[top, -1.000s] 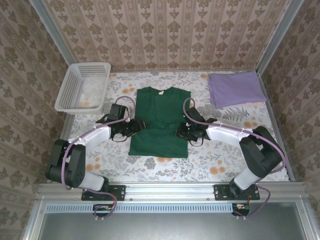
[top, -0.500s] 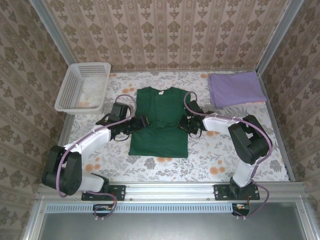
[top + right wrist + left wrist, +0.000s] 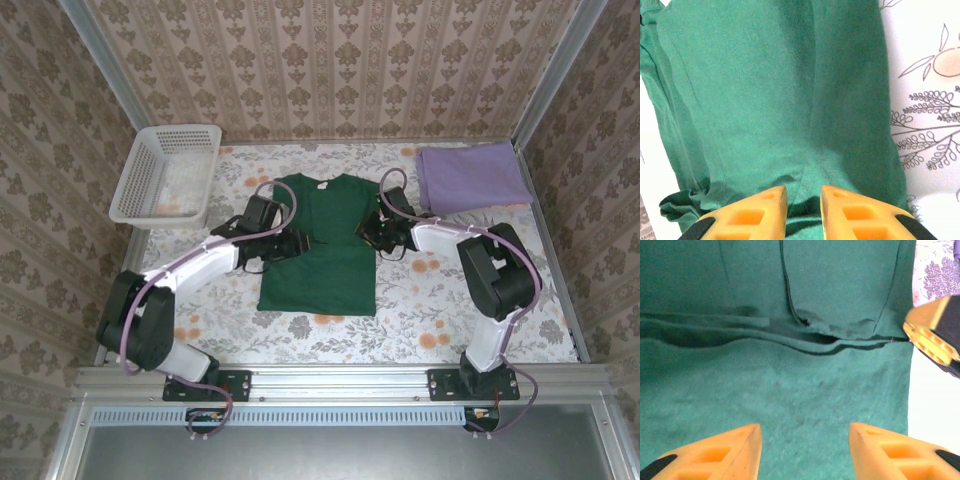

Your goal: Fold and stack the t-shirts

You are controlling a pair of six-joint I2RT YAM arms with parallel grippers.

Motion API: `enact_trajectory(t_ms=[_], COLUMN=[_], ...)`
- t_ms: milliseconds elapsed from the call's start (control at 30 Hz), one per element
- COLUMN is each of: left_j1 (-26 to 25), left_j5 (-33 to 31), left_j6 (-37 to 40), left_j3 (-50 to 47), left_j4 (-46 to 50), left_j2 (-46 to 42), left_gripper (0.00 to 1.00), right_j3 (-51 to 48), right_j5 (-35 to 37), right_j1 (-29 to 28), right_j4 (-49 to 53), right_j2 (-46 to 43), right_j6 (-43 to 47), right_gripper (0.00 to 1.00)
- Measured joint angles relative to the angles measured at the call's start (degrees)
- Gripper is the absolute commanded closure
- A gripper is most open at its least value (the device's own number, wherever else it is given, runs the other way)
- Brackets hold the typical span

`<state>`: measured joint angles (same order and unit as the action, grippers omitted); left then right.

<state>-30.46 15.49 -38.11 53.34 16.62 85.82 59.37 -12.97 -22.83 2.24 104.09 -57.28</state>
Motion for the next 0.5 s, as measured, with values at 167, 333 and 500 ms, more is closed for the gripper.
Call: enact_trajectory(t_ms=[167, 333, 500], left_j1=[-0.6, -0.1, 5.9], left_j5=[1.5, 2.5, 2.5], left_j6=[0.3, 1.1, 3.0], left_j3=[5.2, 10.7, 12.1], left_j4=[0.1, -0.1, -0.4], left_j2=[7.6, 15.1, 20.0], left_gripper=[0.57, 0.61, 0.64], right_j3=[-3.6, -4.4, -4.4], right_j5=[-1.2, -2.5, -2.5], right_j1=[-0.4, -0.2, 0.4], right_j4=[-1.0, -1.4, -1.4], right_j2=[-2.9, -2.3, 0.2], right_j6=[0.3, 0.7, 1.5], right_gripper=[0.76, 0.76, 0.79])
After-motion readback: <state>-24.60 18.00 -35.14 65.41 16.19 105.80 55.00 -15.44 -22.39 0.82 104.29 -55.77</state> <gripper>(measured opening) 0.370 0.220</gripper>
